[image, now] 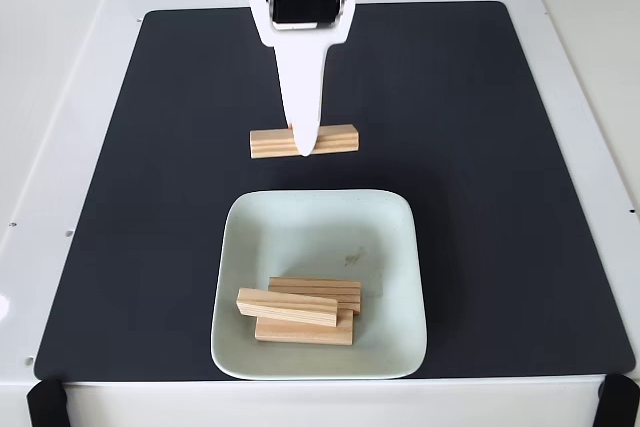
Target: Pick up the wooden block and place them on the plate.
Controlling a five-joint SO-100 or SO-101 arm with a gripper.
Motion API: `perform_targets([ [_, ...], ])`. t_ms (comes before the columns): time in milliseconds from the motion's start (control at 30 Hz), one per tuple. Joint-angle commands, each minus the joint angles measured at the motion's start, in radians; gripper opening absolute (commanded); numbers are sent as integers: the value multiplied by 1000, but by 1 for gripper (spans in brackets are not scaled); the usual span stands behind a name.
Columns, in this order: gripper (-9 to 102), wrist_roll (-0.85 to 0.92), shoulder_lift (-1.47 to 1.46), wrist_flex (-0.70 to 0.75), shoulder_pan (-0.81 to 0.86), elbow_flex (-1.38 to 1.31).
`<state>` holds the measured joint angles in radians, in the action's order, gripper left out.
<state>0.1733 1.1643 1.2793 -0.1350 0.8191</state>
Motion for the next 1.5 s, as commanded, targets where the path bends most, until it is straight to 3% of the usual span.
perform_targets([
  [0,0,-2,-84,6,17,-150],
  [300,0,-9,-282,2,20,-272],
  [533,-1,-117,-374,5,14,-374],
  [1467,-1,-166,-390,-11,-23,-387],
])
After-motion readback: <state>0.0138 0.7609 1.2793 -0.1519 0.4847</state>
